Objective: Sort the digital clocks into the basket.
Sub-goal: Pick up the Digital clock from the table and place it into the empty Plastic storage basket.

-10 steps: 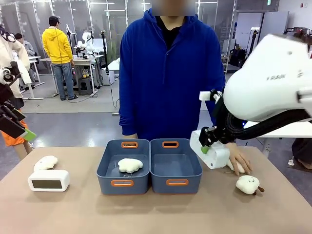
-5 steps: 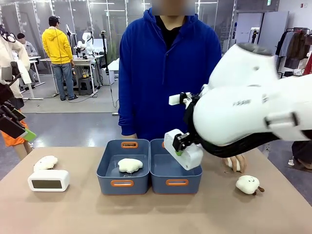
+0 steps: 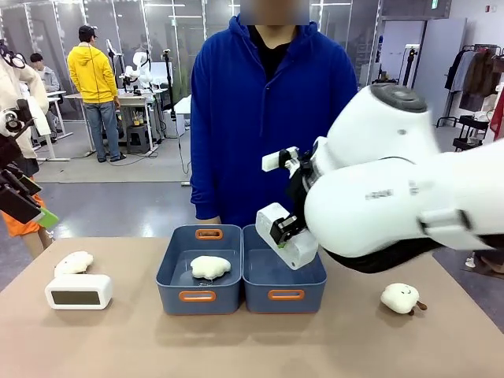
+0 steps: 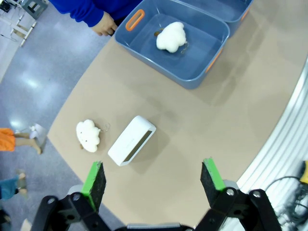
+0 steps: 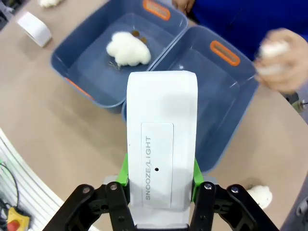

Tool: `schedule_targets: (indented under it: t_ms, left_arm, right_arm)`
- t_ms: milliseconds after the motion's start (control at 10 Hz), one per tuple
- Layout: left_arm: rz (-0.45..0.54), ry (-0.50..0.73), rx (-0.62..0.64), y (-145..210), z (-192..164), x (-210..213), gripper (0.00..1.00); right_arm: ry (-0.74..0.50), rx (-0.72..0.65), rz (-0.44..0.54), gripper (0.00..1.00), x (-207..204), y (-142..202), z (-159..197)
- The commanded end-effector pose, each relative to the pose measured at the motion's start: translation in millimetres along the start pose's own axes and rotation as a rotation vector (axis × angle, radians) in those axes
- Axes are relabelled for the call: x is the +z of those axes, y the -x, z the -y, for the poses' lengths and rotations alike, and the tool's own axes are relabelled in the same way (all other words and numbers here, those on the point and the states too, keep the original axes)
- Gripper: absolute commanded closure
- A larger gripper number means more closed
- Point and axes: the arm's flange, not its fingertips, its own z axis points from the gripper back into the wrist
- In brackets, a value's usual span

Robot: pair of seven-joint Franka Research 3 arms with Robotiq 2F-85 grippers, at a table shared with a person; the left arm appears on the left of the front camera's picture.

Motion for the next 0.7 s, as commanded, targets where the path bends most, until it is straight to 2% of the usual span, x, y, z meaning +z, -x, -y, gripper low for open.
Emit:
schedule_targets:
  t_ms: [0,200,600]
  left_arm:
    - [-0.017,-0.002,-0.006,-2,-1,2,0.0]
    - [-0.017,-0.002,-0.006,-2,-1,2,0.0]
    - [-0.017,-0.002,-0.006,-2,-1,2,0.0]
  right_arm:
    - [-0.056,-0.036,0.17,0.52,101,61,23]
    - [-0.031,-0.084,0.213,0.52,122,83,41]
    - [-0.067,-0.117,0.202,0.52,119,79,54]
